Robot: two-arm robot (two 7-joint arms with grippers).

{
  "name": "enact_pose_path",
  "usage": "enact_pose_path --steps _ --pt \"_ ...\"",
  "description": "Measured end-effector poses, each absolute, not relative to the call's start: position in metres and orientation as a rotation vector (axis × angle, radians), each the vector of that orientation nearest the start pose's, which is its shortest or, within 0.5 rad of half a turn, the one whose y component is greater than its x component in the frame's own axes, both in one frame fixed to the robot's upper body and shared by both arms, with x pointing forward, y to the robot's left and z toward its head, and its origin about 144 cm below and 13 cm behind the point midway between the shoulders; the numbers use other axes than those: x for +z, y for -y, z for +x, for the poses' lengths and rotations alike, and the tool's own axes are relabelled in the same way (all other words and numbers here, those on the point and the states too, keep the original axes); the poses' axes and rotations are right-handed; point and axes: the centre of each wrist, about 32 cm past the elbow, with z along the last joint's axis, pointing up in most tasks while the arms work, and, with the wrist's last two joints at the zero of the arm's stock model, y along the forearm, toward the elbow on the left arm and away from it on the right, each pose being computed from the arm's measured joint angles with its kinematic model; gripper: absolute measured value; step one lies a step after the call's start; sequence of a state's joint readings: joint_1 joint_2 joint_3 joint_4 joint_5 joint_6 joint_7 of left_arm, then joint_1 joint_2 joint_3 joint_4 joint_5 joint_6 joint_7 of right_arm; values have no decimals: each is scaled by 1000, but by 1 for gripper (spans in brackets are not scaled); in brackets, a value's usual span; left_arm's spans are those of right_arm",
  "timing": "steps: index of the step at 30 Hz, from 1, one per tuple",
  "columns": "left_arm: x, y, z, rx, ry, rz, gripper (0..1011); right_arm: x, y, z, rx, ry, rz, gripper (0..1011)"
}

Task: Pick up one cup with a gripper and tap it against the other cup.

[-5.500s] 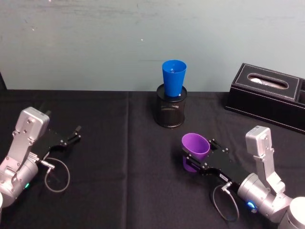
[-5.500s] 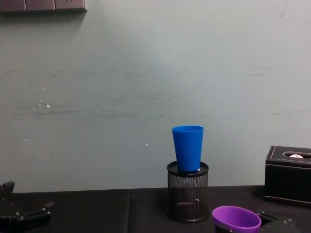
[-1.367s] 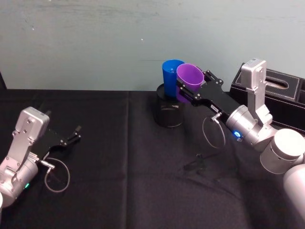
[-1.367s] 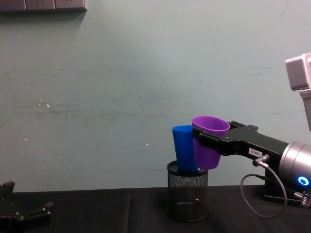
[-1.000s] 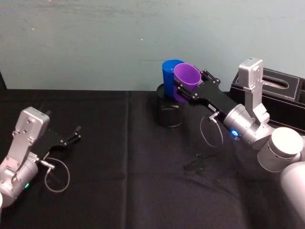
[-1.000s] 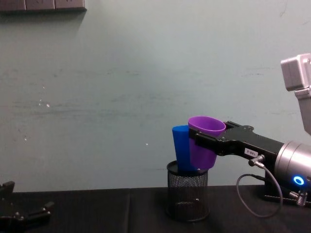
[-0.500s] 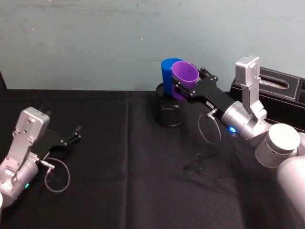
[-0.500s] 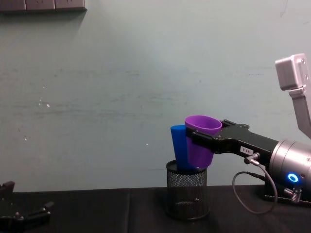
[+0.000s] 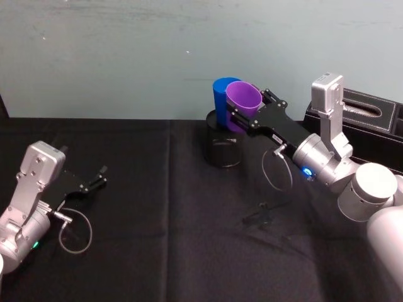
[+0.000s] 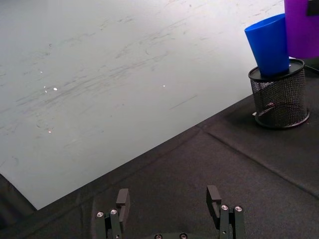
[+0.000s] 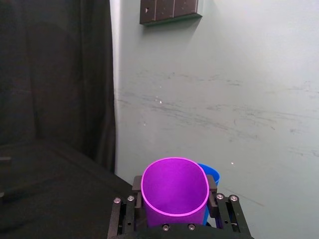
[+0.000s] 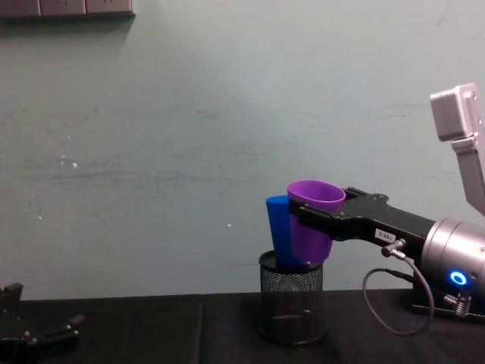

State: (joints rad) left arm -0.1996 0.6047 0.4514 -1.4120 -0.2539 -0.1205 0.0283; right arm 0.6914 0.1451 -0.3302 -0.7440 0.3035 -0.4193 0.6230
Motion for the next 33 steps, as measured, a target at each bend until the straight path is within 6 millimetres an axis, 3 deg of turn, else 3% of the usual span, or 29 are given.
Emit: enact_pose_path --steps 33 --pt "1140 -310 489 1248 285 304 1011 1179 247 585 -798 187 61 724"
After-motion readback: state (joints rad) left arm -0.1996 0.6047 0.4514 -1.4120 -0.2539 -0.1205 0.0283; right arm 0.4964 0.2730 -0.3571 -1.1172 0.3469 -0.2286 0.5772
